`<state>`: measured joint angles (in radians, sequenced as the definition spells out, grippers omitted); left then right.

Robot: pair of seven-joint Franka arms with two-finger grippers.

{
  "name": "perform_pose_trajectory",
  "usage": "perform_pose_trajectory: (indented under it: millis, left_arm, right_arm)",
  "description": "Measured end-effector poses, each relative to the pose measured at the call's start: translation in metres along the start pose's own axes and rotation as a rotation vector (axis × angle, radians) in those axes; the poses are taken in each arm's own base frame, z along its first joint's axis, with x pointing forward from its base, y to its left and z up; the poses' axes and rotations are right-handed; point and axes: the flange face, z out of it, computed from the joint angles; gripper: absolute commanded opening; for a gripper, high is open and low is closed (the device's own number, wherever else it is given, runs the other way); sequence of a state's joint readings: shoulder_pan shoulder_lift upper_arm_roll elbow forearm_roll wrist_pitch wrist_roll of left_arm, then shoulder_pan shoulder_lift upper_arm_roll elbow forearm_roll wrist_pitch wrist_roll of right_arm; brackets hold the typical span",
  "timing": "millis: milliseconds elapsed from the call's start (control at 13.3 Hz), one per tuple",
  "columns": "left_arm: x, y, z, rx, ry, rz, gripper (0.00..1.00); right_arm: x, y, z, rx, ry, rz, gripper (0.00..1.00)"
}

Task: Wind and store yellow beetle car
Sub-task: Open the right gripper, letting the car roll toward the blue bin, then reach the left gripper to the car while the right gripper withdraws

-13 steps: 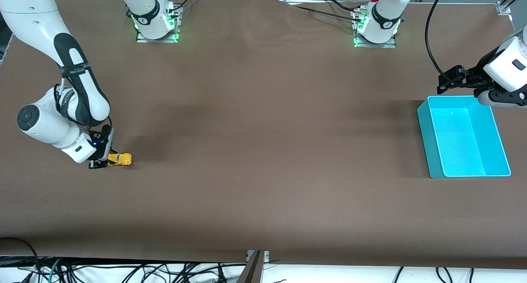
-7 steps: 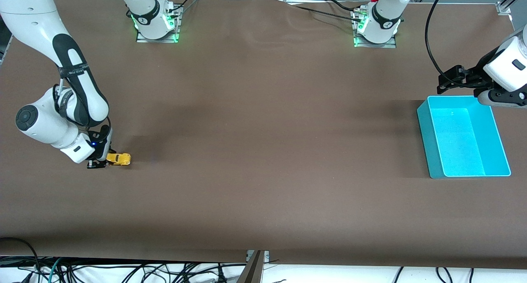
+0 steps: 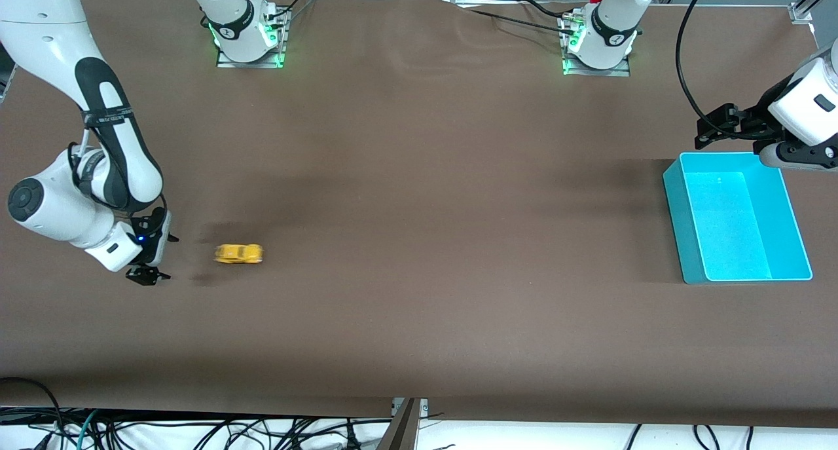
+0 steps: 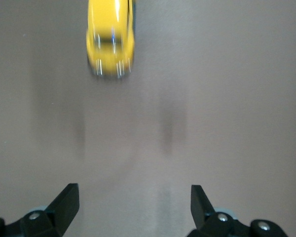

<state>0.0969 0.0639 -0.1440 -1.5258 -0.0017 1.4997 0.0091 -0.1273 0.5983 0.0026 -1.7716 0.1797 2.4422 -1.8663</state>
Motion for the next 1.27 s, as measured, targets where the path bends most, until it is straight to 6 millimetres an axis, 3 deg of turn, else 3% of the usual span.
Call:
perform_pose_trajectory:
  millis: [524,899,1124,1273]
  left_arm:
    - [-0.003,-0.001,0.002,-0.003,-0.026,-0.002,1.00]
    - [-0.004,-0.005,0.008,-0.005,-0.058,-0.003,1.00]
    - [0.012,-0.006,0.033,-0.015,-0.091,0.044,1.00]
    - [0.037,-0.007,0.066,-0.031,-0.096,0.181,1.00]
  right_arm:
    - [0.015,0.015,-0.015,0.002,0.013,0.030,1.00]
    - [0.047,0.038,-0.051,0.029,0.029,0.125,1.00]
    - [0.067,0.045,-0.076,0.048,0.004,0.214,1.00]
    - [0.080,0.048,-0.097,0.060,-0.026,0.290,1.00]
